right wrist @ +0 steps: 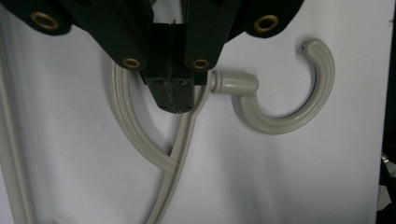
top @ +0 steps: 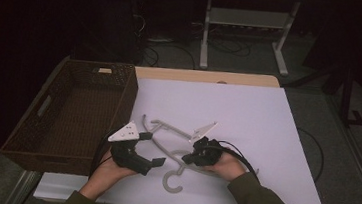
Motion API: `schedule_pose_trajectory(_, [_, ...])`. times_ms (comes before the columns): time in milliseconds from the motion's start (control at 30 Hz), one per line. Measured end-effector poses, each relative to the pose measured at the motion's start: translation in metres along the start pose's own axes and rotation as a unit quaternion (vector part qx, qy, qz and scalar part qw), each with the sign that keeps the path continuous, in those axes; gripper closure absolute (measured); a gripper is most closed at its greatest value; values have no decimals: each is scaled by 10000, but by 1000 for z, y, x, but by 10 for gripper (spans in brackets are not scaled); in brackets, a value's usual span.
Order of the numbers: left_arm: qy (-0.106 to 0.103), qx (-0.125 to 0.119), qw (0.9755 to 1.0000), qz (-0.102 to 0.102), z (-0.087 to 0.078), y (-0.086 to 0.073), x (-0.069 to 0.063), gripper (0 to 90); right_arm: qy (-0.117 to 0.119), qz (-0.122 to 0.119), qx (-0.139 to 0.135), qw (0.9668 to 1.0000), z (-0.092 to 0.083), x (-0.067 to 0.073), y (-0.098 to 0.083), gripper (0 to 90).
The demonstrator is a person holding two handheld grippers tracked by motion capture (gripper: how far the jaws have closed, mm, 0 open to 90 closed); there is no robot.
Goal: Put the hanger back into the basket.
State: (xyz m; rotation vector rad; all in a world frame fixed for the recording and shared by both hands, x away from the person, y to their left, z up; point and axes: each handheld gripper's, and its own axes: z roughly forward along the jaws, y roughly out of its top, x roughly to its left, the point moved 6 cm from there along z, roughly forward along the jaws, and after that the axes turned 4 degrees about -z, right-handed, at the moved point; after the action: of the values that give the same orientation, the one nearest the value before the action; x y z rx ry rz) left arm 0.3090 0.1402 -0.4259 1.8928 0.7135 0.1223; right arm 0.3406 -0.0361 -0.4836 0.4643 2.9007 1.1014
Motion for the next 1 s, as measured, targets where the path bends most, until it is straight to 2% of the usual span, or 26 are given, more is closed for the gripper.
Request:
schedule_pose_trajectory(133, [16, 17, 10000, -49, -1, -1, -1, 0, -232, 77, -257, 9994, -17, -1, -1, 898])
schedule_pose_trajectory(167, [18, 18, 10000, -47, -1, -1, 0, 0, -294, 242, -295, 9988, -24, 0, -1, 898])
schedule_pose_trajectory(200, [16, 19, 10000, -45, -1, -1, 0, 0, -400, 263, -341, 9983, -32, -1, -4, 898])
schedule_pose_trajectory(233, [15, 22, 10000, -51, -1, -1, 0, 0, -468, 392, -432, 9972, -39, 0, -6, 898])
schedule_pose_trajectory(400, [13, 19, 10000, -57, -1, -1, 0, 0, -927, 723, -474, 9919, -71, -7, -36, 898])
schedule_pose_trajectory(433, [12, 14, 10000, -61, -1, 0, -1, 0, -1055, 798, -443, 9902, -77, -9, -43, 898])
schedule_pose_trajectory(533, [3, 34, 10000, -61, 0, -1, -1, 0, -1242, 1039, -432, 9859, -89, -15, -63, 898])
schedule_pose_trajectory(633, [3, 43, 10000, -68, 0, -2, 0, 0, -1347, 1210, -333, 9829, -94, -20, -79, 898])
schedule_pose_trajectory(700, [8, 42, 10000, -80, 0, -2, 0, 0, -1338, 1276, -249, 9824, -93, -20, -83, 898])
schedule_pose_trajectory(867, [7, 49, 10000, -54, 0, -3, 0, 0, -1300, 1161, -30, 9847, -85, -15, -86, 898])
schedule_pose_trajectory(1000, [-2, 55, 10000, -64, 1, -3, 0, 0, -1364, 1185, 101, 9835, -82, -17, -88, 899])
